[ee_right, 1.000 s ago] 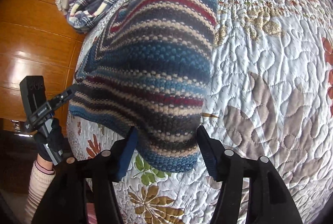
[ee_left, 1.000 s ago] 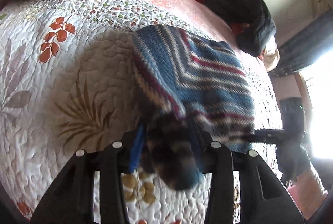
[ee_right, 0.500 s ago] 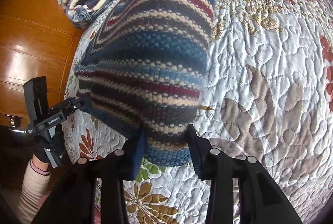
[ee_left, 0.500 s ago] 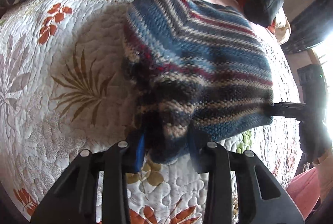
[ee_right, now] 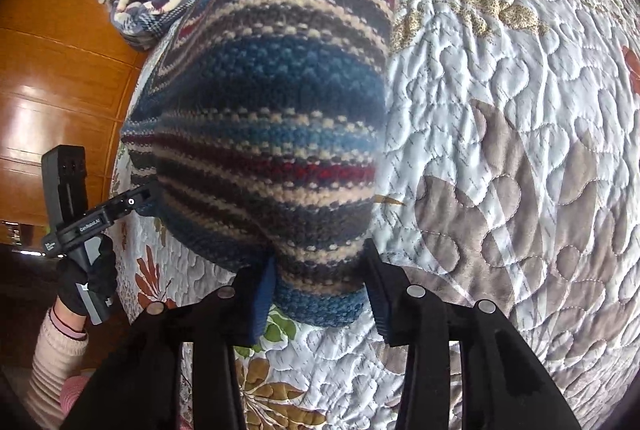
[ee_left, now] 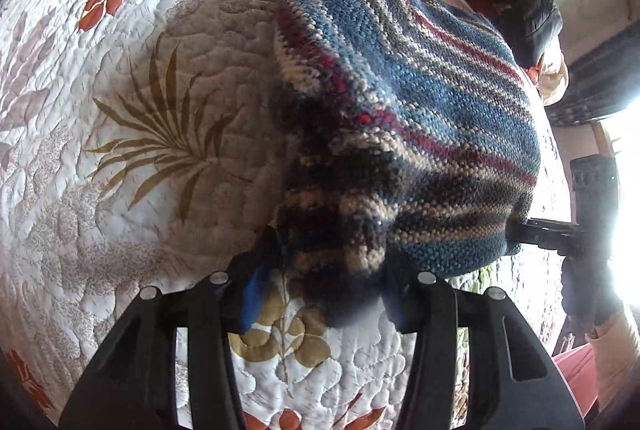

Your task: Fold small clothes

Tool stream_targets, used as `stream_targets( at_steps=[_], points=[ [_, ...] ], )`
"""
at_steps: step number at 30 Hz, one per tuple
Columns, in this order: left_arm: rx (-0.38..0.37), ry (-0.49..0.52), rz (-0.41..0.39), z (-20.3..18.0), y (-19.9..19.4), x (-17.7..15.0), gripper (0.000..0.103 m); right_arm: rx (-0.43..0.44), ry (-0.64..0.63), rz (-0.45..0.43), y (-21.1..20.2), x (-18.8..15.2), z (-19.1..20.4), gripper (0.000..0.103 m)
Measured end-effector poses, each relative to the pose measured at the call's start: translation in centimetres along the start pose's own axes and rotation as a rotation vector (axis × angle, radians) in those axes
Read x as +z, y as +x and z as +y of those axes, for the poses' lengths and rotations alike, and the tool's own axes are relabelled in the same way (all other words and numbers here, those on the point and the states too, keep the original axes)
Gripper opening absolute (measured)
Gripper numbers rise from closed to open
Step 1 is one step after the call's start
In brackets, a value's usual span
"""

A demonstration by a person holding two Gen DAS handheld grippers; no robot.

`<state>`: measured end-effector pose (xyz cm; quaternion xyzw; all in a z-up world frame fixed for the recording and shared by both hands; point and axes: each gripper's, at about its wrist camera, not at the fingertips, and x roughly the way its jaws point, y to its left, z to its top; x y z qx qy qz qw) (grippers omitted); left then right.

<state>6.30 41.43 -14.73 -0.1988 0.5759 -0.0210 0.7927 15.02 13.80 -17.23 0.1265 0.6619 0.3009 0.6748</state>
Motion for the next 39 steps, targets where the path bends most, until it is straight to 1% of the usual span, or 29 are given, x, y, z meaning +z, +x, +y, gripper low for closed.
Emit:
stream_targets(
  at_steps=[3, 4, 5, 6, 7, 9, 10, 12, 14, 16, 19, 21, 22, 24, 26, 27, 29, 32, 35, 36, 38, 39],
  points=[
    [-0.042, -0.009, -0.029, 0.1, -2.1, 0.5, 0.052, 0.030, -0.008, -0.005, -1.0, 0.1, 0.0, 0.049],
    [-0.057, -0.004, -0.050, 0.0, -3.0, 0.8, 0.056, 0.040, -0.008, -0.014, -1.6, 0.2, 0.1, 0.049],
    [-0.064, 0.000, -0.070, 0.0, -3.7, 1.2, 0.063, 0.047, -0.009, -0.023, -2.0, 0.3, 0.1, 0.052],
    [-0.066, 0.004, -0.088, 0.0, -4.3, 1.7, 0.068, 0.059, -0.007, -0.038, -2.6, 0.6, 0.0, 0.054],
    [-0.062, 0.005, -0.105, 0.1, -4.8, 2.2, 0.076, 0.068, -0.004, -0.054, -3.0, 0.9, 0.0, 0.055],
    [-0.063, -0.002, -0.137, 0.4, -5.6, 3.7, 0.076, 0.093, 0.007, -0.085, -4.0, 1.7, -0.1, 0.059],
    [-0.081, -0.014, -0.149, 0.6, -5.9, 4.3, 0.076, 0.107, 0.016, -0.099, -4.4, 2.2, -0.2, 0.061],
    [-0.101, -0.042, -0.143, 1.1, -5.9, 5.7, 0.079, 0.129, 0.036, -0.111, -4.8, 3.0, -0.4, 0.067],
    [-0.094, -0.052, -0.121, 0.4, -5.1, 6.5, 0.079, 0.131, 0.041, -0.122, -4.9, 4.0, -0.5, 0.068],
    [-0.083, -0.047, -0.102, 0.6, -3.9, 7.5, 0.079, 0.129, 0.051, -0.125, -4.8, 5.1, -0.5, 0.070],
    [-0.114, -0.046, -0.058, 1.3, -1.9, 8.4, 0.079, 0.140, 0.059, -0.120, -4.4, 6.1, -0.4, 0.071],
    [-0.120, -0.037, -0.033, 1.4, -0.5, 8.6, 0.079, 0.135, 0.057, -0.117, -3.8, 6.6, -0.3, 0.073],
    [-0.134, -0.038, -0.025, 1.7, 0.1, 8.7, 0.079, 0.133, 0.058, -0.113, -3.5, 6.8, -0.2, 0.074],
    [-0.194, -0.044, -0.004, 2.0, 1.5, 9.1, 0.079, 0.148, 0.061, -0.103, -2.7, 7.0, -0.2, 0.078],
    [-0.229, -0.030, 0.011, 1.8, 2.8, 9.5, 0.078, 0.164, 0.062, -0.101, -2.2, 7.1, -0.3, 0.081],
    [-0.233, -0.023, 0.018, 1.7, 3.3, 9.6, 0.078, 0.170, 0.060, -0.102, -2.0, 7.2, -0.4, 0.083],
    [-0.273, -0.016, 0.040, 1.2, 4.5, 9.8, 0.077, 0.189, 0.058, -0.106, -1.5, 7.5, -0.4, 0.084],
    [-0.278, 0.006, 0.050, 0.2, 5.6, 10.2, 0.077, 0.216, 0.062, -0.109, -0.7, 8.0, -0.3, 0.088],
    [-0.281, 0.022, 0.063, -0.4, 6.1, 10.4, 0.077, 0.239, 0.075, -0.091, 0.7, 8.7, -0.3, 0.092],
    [-0.277, 0.031, 0.062, -0.5, 6.2, 10.4, 0.076, 0.248, 0.083, -0.077, 1.3, 8.9, -0.3, 0.092],
    [-0.269, 0.029, 0.055, -0.5, 6.2, 10.2, 0.064, 0.271, 0.097, -0.074, 2.2, 9.2, -0.3, 0.092],
    [-0.268, 0.028, 0.049, -0.7, 6.2, 10.2, 0.061, 0.271, 0.097, -0.080, 2.3, 9.2, -0.2, 0.089]
  ],
)
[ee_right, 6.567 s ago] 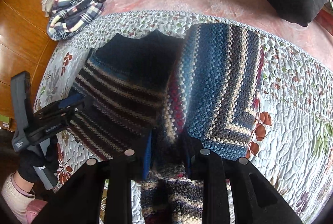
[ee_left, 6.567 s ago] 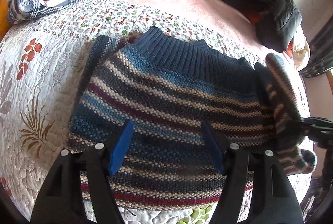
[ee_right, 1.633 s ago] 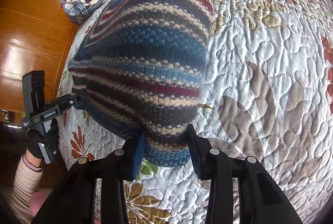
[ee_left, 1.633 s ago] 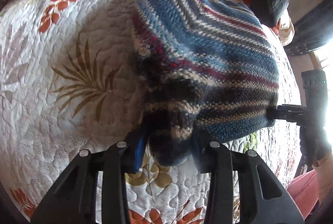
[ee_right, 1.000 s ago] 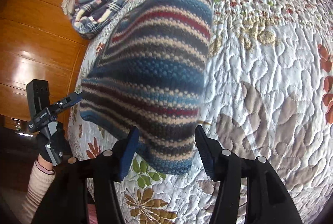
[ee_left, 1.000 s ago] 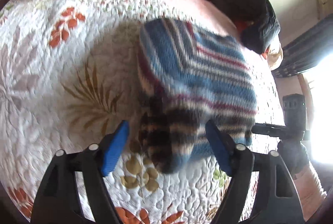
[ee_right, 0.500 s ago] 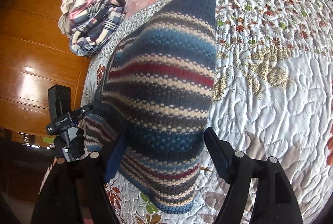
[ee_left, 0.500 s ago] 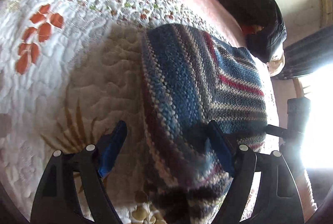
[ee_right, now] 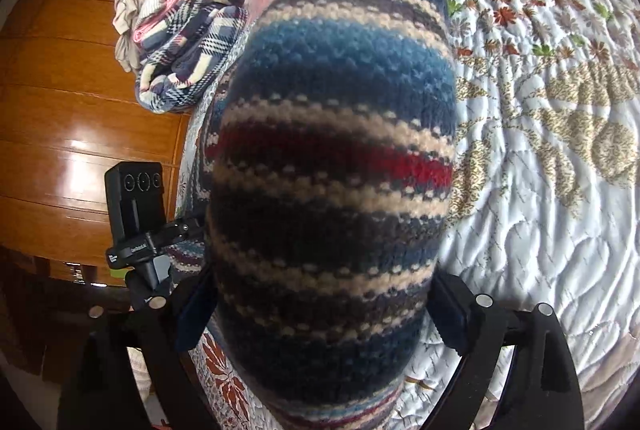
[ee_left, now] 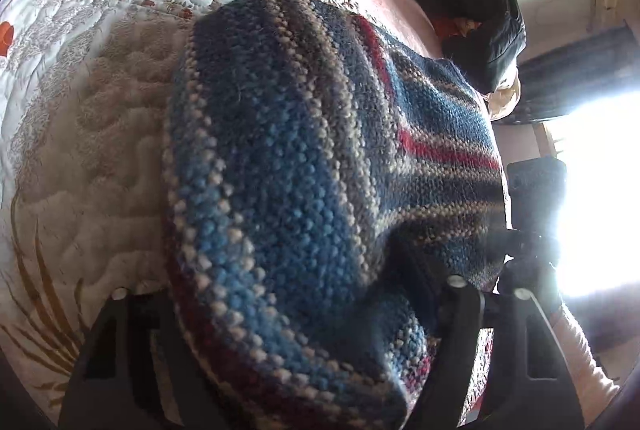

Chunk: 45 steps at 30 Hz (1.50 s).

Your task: Fold small clothes

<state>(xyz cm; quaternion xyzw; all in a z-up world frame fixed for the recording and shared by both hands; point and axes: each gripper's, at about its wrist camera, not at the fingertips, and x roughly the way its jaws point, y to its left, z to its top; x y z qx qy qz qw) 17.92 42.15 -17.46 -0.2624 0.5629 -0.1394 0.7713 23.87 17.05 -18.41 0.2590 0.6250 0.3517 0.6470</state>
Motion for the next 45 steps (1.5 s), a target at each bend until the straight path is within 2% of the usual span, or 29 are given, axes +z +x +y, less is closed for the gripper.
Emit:
stream_targets(
  at_steps=[2, 3, 6, 11, 18, 22, 26, 29, 35, 42, 45],
  points=[
    [0.012, 0.011, -0.017, -0.3, -0.2, -0.4, 0.050, -0.005, -0.005, -0.015, -0.1, -0.1, 0.2, 0.081],
    [0.019, 0.024, -0.032, -0.6, -0.4, -0.6, 0.048, -0.005, -0.009, -0.022, -0.3, -0.2, 0.3, 0.073],
    [0.042, 0.065, -0.066, -2.1, -0.8, -1.1, 0.041, -0.003, -0.040, -0.033, -1.7, -0.7, 0.8, 0.063],
    [0.011, 0.108, -0.103, -6.2, -1.4, -2.2, 0.037, -0.025, -0.099, -0.054, -5.5, -2.0, 2.1, 0.062],
    [-0.096, 0.157, -0.107, -15.2, -0.7, -5.0, 0.036, -0.049, -0.136, -0.080, -15.0, -6.5, 1.5, 0.062],
    [-0.109, 0.197, -0.086, -20.6, 0.9, -7.4, 0.036, -0.067, -0.130, -0.095, -20.0, -10.2, 0.1, 0.062],
    [-0.074, 0.255, -0.060, -25.0, 3.1, -9.6, 0.037, -0.073, -0.112, -0.099, -23.0, -13.6, -2.2, 0.062],
    [-0.028, 0.277, -0.032, -27.1, 5.5, -11.2, 0.037, -0.069, -0.081, -0.094, -23.7, -15.5, -4.6, 0.062],
    [0.044, 0.247, 0.000, -28.0, 9.4, -12.9, 0.037, -0.090, -0.050, -0.039, -22.5, -16.8, -8.2, 0.062],
    [0.131, 0.204, 0.015, -27.1, 13.4, -14.5, 0.040, -0.154, -0.045, 0.031, -19.8, -18.0, -11.5, 0.064],
    [0.132, 0.196, 0.003, -26.3, 14.4, -14.6, 0.044, -0.150, -0.031, 0.023, -19.4, -18.5, -12.4, 0.066]
  ],
)
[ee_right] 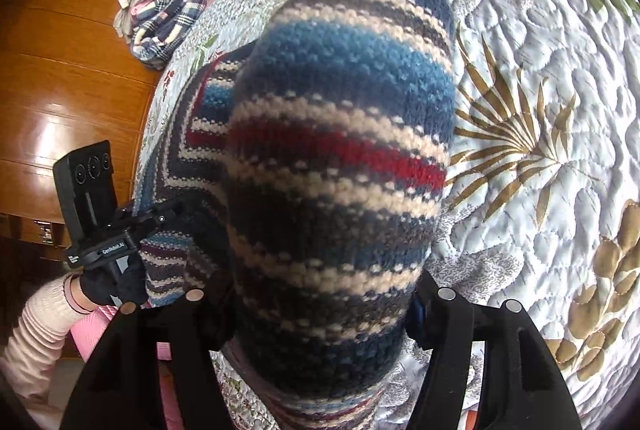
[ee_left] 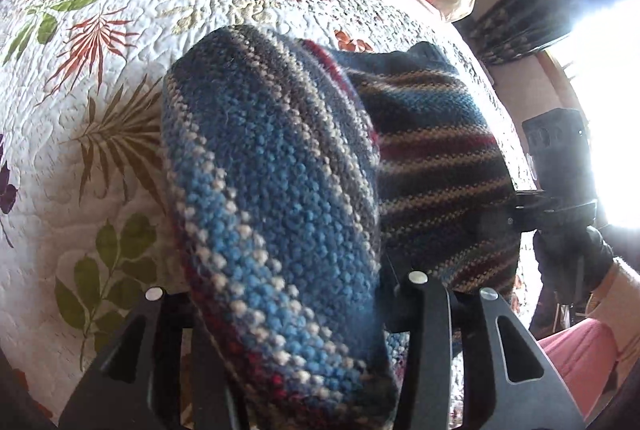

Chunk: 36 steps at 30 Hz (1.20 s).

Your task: Fold small clothes

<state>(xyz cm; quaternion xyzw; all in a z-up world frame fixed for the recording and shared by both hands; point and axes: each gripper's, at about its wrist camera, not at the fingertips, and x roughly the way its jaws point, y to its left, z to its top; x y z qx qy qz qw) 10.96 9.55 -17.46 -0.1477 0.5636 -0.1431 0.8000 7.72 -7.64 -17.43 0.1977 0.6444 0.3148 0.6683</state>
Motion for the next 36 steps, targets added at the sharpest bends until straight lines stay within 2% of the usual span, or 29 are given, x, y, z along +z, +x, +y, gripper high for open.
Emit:
stream_targets(
  at_steps=[5, 8, 14, 15, 16, 19, 20, 21, 23, 27, 30, 33, 36],
  points=[
    [0.010, 0.015, -0.036, 0.9, 0.6, -0.5, 0.053, -0.011, 0.018, -0.025, -0.1, -1.0, -0.3, 0.071],
    [0.025, 0.012, -0.036, 0.9, 0.1, -0.4, 0.053, -0.032, 0.016, -0.027, -0.7, -1.6, 0.1, 0.075],
    [0.069, -0.018, -0.021, 0.3, -3.7, -1.4, 0.052, -0.055, 0.063, -0.059, -2.5, -3.5, 1.1, 0.077],
    [0.070, -0.020, -0.023, 0.7, -5.3, -2.6, 0.052, -0.048, 0.079, -0.060, -3.0, -4.0, 0.9, 0.078],
    [0.094, -0.019, -0.020, 0.5, -5.9, -2.9, 0.052, -0.037, 0.091, -0.056, -3.2, -4.5, 0.7, 0.078],
    [0.095, -0.007, -0.022, -0.3, -7.7, -4.2, 0.052, -0.031, 0.097, -0.015, -3.6, -6.5, 0.5, 0.077],
    [0.088, 0.000, -0.028, -0.6, -8.4, -4.7, 0.052, -0.056, 0.084, 0.004, -3.5, -7.1, 0.7, 0.077],
    [0.087, 0.008, -0.033, -0.9, -8.8, -5.0, 0.052, -0.090, 0.061, 0.023, -3.4, -7.9, 1.0, 0.070],
    [0.094, 0.038, -0.045, -1.8, -9.5, -5.7, 0.052, -0.105, 0.031, 0.049, -3.1, -9.0, 1.5, 0.061],
    [0.151, 0.077, -0.028, -3.1, -9.1, -7.0, 0.052, -0.155, 0.009, 0.045, -3.5, -10.2, 2.3, 0.055],
    [0.204, 0.115, 0.005, -3.5, -8.2, -8.2, 0.052, -0.154, 0.031, 0.036, -4.2, -10.7, 1.9, 0.049],
    [0.269, 0.131, 0.049, -3.0, -7.1, -8.9, 0.052, -0.164, 0.043, 0.039, -4.1, -10.8, 1.7, 0.048],
    [0.304, 0.126, 0.078, -2.2, -6.5, -9.2, 0.054, -0.191, 0.042, 0.058, -3.0, -10.6, 2.1, 0.048]
  ],
)
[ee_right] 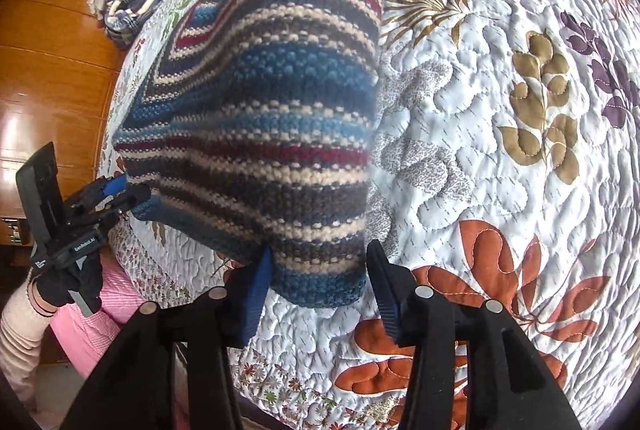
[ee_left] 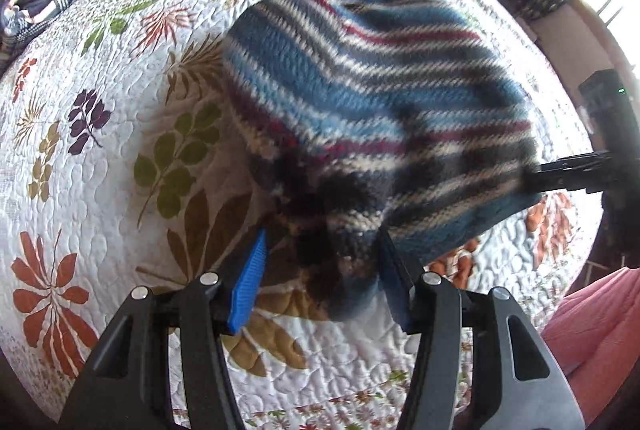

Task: Fold small clothes
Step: 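Lower the folded sweater onto the bedspread and open the left gripper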

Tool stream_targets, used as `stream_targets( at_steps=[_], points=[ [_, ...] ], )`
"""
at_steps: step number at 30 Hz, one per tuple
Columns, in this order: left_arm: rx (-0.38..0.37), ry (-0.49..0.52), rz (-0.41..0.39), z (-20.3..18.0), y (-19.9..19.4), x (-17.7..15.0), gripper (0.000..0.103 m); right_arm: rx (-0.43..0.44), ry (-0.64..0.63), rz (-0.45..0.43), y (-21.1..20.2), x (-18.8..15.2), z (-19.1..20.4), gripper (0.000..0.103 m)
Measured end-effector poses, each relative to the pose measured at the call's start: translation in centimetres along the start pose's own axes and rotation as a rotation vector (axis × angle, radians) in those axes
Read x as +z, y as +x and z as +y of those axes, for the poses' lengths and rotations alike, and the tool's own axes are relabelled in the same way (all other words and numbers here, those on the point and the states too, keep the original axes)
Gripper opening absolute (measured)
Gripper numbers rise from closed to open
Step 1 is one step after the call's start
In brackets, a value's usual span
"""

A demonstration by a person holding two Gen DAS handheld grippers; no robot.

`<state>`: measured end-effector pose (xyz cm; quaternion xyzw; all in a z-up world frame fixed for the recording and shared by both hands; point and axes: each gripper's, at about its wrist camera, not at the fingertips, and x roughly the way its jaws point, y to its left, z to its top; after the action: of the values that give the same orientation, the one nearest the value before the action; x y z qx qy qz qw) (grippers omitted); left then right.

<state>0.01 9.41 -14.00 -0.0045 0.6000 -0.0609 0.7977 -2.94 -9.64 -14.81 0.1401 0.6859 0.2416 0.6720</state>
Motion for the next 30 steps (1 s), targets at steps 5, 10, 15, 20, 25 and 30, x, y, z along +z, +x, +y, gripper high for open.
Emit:
stream_targets(
  at_steps=[5, 10, 15, 20, 25, 30],
  points=[
    [0.014, -0.005, 0.032, 0.6, 1.3, -0.5, 0.056, -0.027, 0.000, 0.015, 1.0, 0.1, -0.2, 0.049],
    [0.011, -0.028, 0.032, 1.2, 1.5, -0.6, 0.060, -0.037, 0.008, 0.015, 1.3, 0.2, -0.1, 0.052],
    [0.016, -0.044, 0.020, 1.3, 0.6, -0.8, 0.061, -0.083, -0.013, -0.004, 0.5, 0.1, 0.5, 0.059],
    [0.014, -0.106, 0.018, 1.3, -1.4, -1.7, 0.061, -0.156, -0.001, -0.030, -1.1, -0.8, 1.3, 0.064],
    [0.038, -0.136, -0.013, 0.6, -4.1, -2.8, 0.069, -0.231, 0.022, -0.067, -3.2, -2.1, 2.2, 0.069],
    [0.120, -0.106, -0.048, -0.9, -6.5, -3.8, 0.079, -0.304, 0.021, -0.145, -5.7, -3.9, 3.9, 0.077]
  ],
)
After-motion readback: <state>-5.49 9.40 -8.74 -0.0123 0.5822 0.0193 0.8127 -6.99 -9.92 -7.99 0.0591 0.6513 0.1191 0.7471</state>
